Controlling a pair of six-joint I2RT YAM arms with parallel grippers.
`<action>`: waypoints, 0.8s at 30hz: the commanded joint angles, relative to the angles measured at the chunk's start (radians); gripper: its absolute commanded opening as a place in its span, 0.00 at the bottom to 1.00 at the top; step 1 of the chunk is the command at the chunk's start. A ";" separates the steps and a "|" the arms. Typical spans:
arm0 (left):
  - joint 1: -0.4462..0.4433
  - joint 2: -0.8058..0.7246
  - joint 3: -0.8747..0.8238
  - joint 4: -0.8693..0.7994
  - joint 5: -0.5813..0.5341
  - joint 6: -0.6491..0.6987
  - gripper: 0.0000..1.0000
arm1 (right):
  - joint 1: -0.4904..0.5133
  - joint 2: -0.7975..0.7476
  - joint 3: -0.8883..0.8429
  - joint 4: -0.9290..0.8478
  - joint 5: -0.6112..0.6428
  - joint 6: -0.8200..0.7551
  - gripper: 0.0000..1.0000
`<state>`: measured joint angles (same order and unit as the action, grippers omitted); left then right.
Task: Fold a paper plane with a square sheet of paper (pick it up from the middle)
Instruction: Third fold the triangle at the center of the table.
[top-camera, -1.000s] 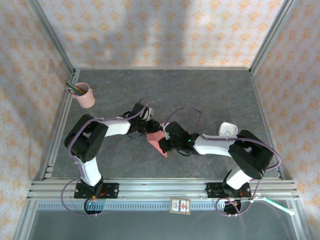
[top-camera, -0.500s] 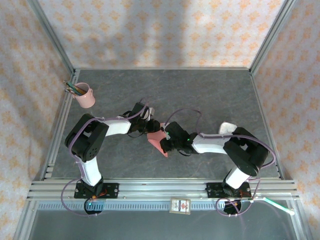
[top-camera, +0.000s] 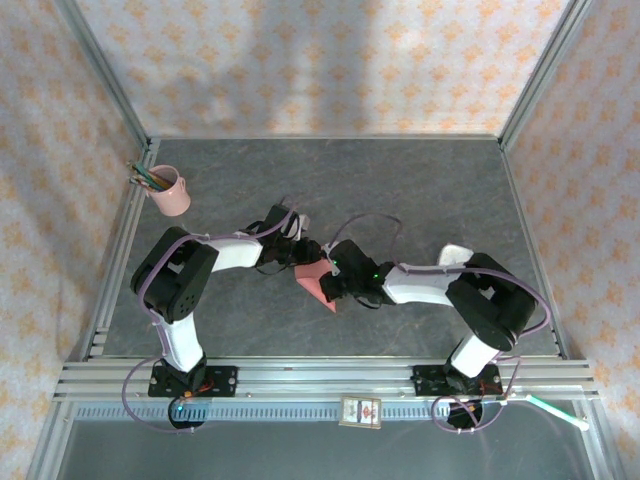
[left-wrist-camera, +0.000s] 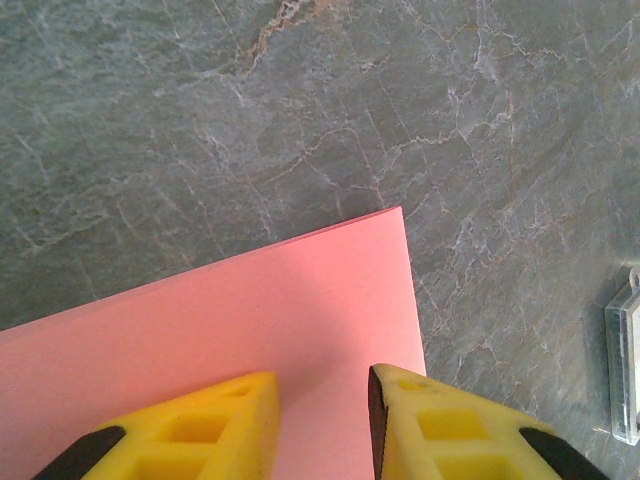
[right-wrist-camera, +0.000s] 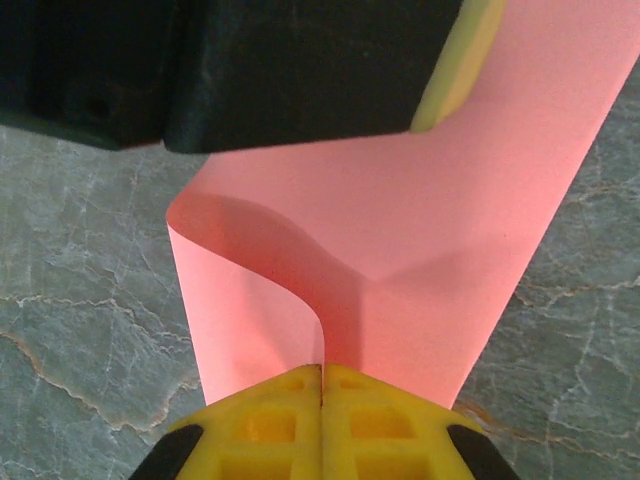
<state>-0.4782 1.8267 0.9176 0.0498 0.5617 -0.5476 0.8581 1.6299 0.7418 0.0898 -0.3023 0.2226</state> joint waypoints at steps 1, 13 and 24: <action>-0.011 0.052 -0.009 -0.056 -0.026 0.023 0.33 | -0.010 0.014 0.028 -0.023 0.037 -0.025 0.06; -0.013 0.049 -0.008 -0.063 -0.031 0.026 0.33 | -0.013 0.018 0.015 -0.030 0.032 -0.026 0.06; -0.015 0.046 -0.010 -0.065 -0.034 0.029 0.33 | -0.013 0.008 -0.005 -0.029 0.053 -0.018 0.06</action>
<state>-0.4782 1.8267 0.9176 0.0494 0.5617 -0.5472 0.8497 1.6428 0.7444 0.0715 -0.2848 0.2085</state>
